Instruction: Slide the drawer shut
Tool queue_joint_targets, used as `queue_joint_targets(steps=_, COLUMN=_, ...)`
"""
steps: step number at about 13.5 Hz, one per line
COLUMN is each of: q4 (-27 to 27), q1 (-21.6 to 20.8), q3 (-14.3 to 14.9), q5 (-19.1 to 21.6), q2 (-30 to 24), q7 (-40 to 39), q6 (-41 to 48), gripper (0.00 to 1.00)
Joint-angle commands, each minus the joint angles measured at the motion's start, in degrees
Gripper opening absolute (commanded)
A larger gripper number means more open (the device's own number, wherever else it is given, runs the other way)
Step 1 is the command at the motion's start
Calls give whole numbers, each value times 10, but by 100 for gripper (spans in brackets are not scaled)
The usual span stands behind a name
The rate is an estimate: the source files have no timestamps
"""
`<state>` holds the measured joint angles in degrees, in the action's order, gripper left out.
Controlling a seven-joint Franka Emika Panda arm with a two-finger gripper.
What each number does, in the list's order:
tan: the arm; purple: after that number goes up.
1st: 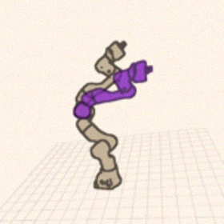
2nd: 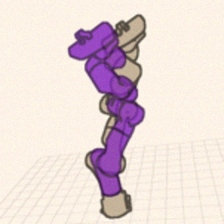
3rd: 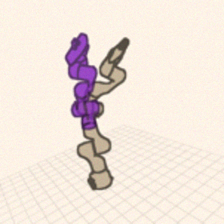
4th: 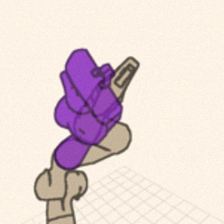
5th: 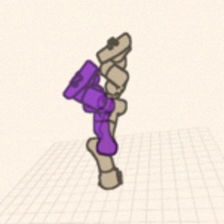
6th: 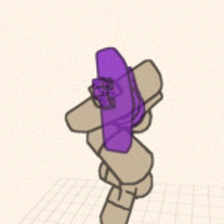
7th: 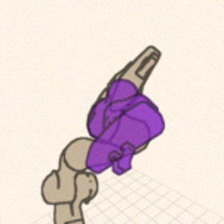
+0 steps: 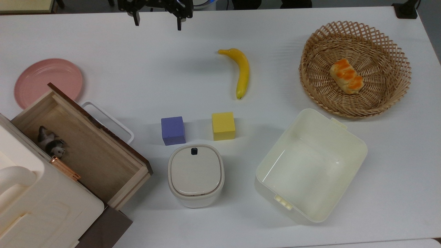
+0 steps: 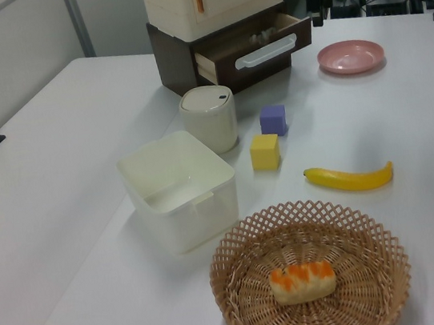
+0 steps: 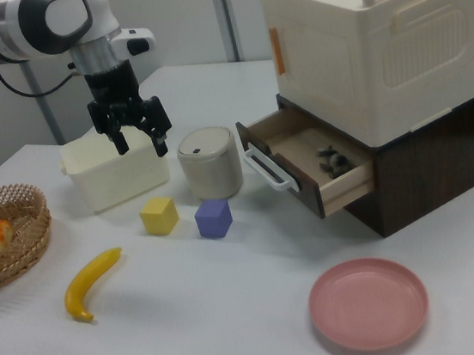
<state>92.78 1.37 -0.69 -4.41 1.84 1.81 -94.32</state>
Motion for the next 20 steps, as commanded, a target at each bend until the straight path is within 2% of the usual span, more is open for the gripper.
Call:
queue_joint_targets(steps=1, q4=14, q1=-1, q3=8, q5=19, q2=-18, q7=6, q6=13, gripper=100)
queue_joint_targets(steps=10, q4=14, q1=0, q3=8, q5=31, q2=-18, q7=6, q6=12, gripper=100)
queue_joint_targets(steps=12, q4=14, q1=0, q3=8, q5=31, q2=-16, q7=5, q6=9, gripper=96)
queue_joint_targets(steps=15, q4=14, q1=-2, q3=8, q5=31, q2=-13, q7=1, q6=6, gripper=73)
queue_joint_targets(steps=16, q4=14, q1=-2, q3=8, q5=31, q2=-13, q7=-20, q6=7, gripper=55)
queue_joint_targets(steps=19, q4=14, q1=-3, q3=8, q5=31, q2=-13, q7=-27, q6=9, gripper=48)
queue_joint_targets(steps=20, q4=14, q1=-3, q3=8, q5=31, q2=-12, q7=-27, q6=7, gripper=34)
